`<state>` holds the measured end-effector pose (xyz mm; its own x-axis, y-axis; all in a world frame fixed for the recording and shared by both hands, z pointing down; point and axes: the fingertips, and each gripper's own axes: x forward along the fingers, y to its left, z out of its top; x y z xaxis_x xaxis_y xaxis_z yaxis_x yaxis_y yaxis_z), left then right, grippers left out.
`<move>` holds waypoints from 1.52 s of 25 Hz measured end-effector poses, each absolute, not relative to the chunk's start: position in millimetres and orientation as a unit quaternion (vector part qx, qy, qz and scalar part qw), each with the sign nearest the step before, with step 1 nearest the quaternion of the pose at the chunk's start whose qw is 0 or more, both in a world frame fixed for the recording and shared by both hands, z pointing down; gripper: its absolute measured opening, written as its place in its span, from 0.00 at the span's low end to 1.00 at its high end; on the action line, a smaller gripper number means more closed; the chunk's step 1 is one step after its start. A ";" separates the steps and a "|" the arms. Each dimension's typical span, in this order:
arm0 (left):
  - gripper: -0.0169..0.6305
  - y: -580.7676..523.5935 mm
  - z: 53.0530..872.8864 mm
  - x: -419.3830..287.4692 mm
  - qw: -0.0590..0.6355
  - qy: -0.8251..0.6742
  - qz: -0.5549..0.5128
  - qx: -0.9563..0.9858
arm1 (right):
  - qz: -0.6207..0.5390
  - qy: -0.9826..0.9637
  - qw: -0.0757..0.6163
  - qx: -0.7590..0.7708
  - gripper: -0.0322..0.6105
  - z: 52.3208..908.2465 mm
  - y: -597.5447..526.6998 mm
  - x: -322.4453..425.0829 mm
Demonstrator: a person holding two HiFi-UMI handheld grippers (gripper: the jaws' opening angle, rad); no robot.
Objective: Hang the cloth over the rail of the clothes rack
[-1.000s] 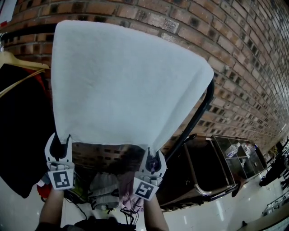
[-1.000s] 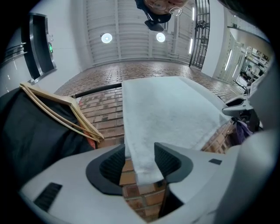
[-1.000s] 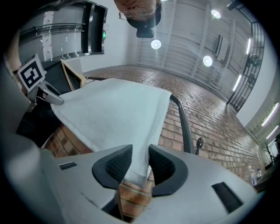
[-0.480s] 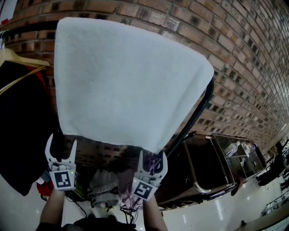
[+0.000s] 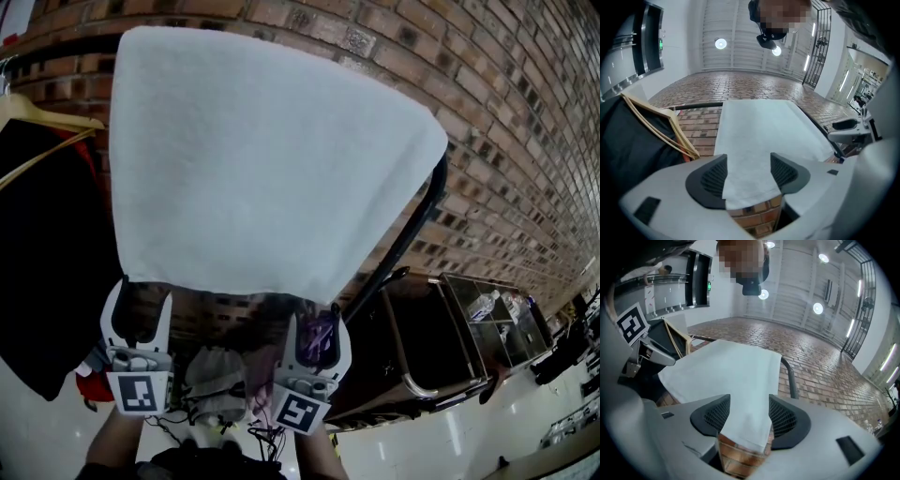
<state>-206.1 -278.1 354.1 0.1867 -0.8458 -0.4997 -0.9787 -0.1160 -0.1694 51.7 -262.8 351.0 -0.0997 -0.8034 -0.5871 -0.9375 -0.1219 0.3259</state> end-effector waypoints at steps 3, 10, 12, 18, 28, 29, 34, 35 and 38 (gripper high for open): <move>0.35 -273.8 349.2 -194.8 0.245 0.614 0.156 -0.734 | 0.334 0.672 0.113 -0.651 0.43 348.6 -262.9 38.4; 0.08 -274.9 358.2 -170.6 0.231 0.593 0.149 -0.757 | 0.320 0.686 0.114 -0.643 0.21 347.6 -270.5 13.2; 0.04 -278.2 365.0 -165.5 0.220 0.588 0.142 -0.765 | 0.317 0.690 0.112 -0.642 0.11 349.7 -273.7 7.6; 0.04 -287.6 383.0 -156.9 0.186 0.576 0.115 -0.788 | 0.282 0.725 0.120 -0.617 0.09 361.5 -280.6 -5.5; 0.04 -299.4 405.3 -156.6 0.153 0.579 0.085 -0.797 | 0.281 0.757 0.040 -0.589 0.10 393.2 -293.7 -24.7; 0.04 -300.4 406.2 -157.3 0.151 0.580 0.084 -0.796 | 0.281 0.757 0.038 -0.589 0.10 394.7 -294.3 -25.4; 0.04 -306.8 408.9 -161.6 0.145 0.584 0.079 -0.795 | 0.275 0.758 0.039 -0.590 0.10 395.9 -300.0 -24.2; 0.04 -307.8 408.9 -161.6 0.145 0.584 0.079 -0.795 | 0.275 0.757 0.039 -0.592 0.10 395.7 -301.2 -23.1; 0.04 -310.5 408.3 -160.4 0.147 0.584 0.079 -0.795 | 0.279 0.756 0.032 -0.591 0.10 395.8 -304.1 -20.4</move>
